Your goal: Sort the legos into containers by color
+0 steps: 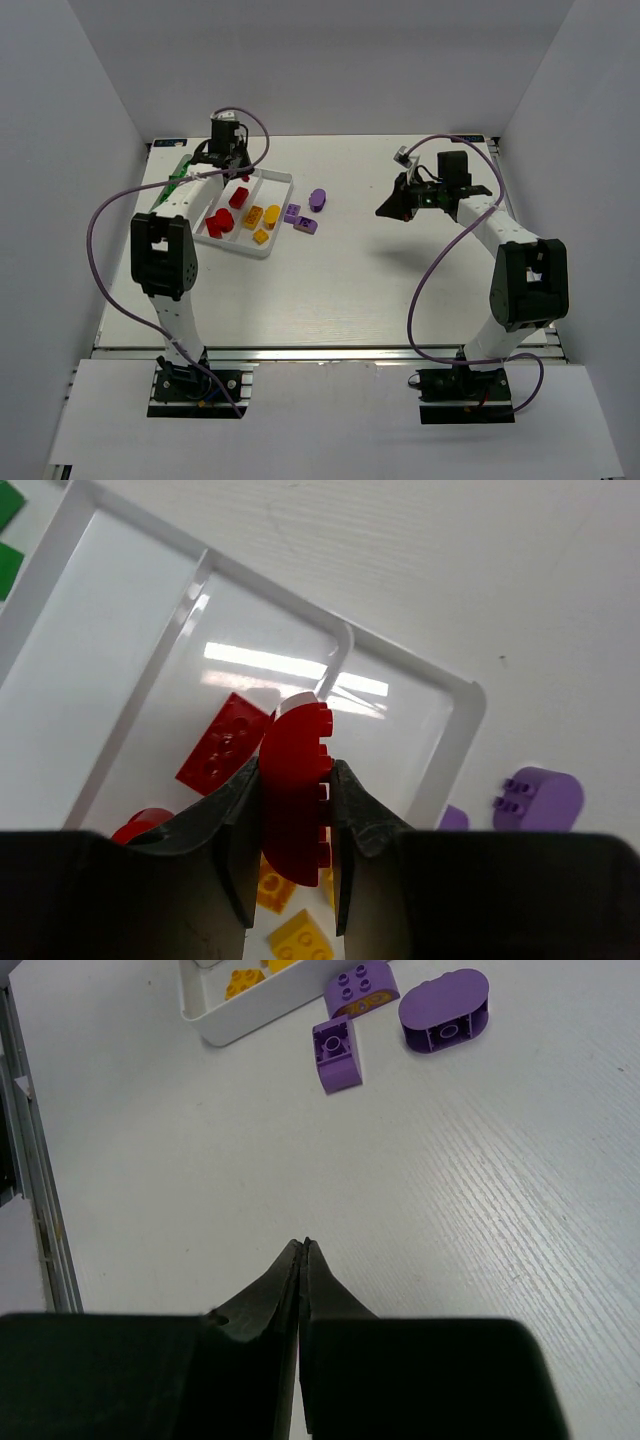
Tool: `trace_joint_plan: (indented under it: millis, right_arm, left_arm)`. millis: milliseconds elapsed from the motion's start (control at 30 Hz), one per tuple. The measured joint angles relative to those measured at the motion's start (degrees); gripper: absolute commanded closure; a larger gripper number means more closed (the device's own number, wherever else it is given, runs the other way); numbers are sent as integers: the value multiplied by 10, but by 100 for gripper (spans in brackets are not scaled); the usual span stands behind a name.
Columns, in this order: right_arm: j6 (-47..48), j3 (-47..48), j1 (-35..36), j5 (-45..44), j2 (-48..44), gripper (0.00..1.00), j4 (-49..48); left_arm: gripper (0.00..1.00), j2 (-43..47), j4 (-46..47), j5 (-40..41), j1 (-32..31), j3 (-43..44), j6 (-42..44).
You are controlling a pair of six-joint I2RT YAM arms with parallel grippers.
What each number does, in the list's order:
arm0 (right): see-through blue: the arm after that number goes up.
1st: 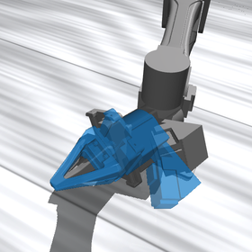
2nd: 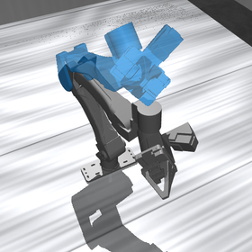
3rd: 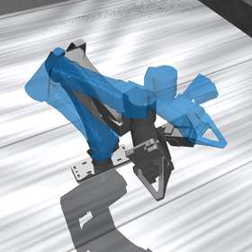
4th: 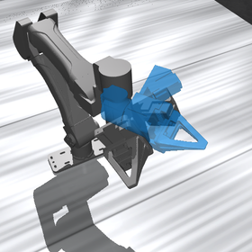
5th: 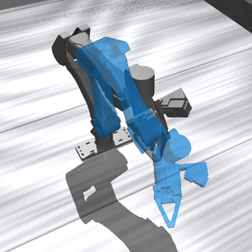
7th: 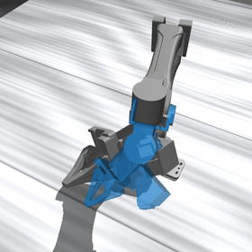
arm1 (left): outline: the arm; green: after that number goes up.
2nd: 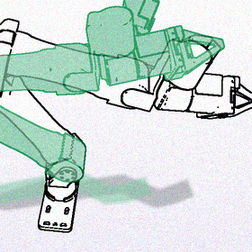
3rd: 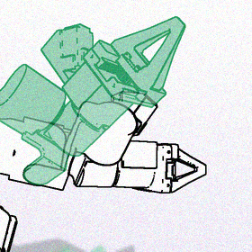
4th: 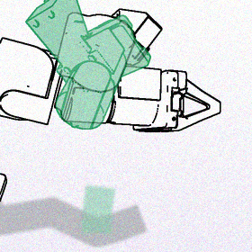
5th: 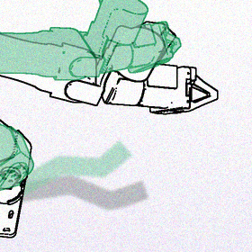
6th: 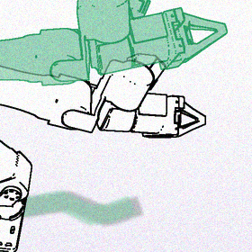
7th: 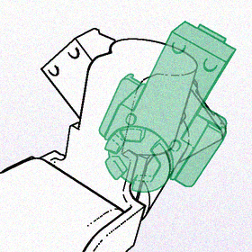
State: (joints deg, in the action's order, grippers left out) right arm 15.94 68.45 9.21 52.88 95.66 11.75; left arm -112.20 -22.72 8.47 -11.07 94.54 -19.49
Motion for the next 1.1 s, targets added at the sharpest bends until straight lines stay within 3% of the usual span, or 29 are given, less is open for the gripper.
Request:
trace_joint_plan:
  millis: [167, 300, 433, 700, 733, 767, 833, 967, 1033, 1100]
  right_arm:
    - [9, 0, 6, -1, 0, 95, 5]
    - [14, 0, 9, -3, 2, 91, 12]
    - [23, 5, 11, -8, 6, 90, 23]
    - [41, 13, 15, -19, 12, 89, 43]
    - [42, 14, 16, -20, 12, 89, 46]
    - [44, 14, 17, -21, 12, 89, 49]
    - [49, 16, 20, -22, 12, 88, 50]
    - [70, 22, 31, -31, 12, 83, 65]
    - [84, 28, 42, -36, 13, 70, 78]
    - [91, 32, 54, -42, 14, 29, 86]
  left_arm:
    - [63, -20, -29, 12, 14, 2, 11]
    - [44, -46, -45, 21, 12, 12, 21]
    - [41, -68, -62, 34, 12, 16, 23]
    - [43, -83, -77, 46, 16, 27, 22]
    - [47, -83, -76, 44, 17, 28, 21]
    - [58, -81, -75, 42, 17, 28, 20]
    - [66, -72, -66, 23, 19, 21, 19]
    - [67, -1, -19, -50, 18, -59, 12]
    - [56, 55, 7, -87, 8, -118, 6]
    - [49, 107, 21, -120, -15, -168, -6]
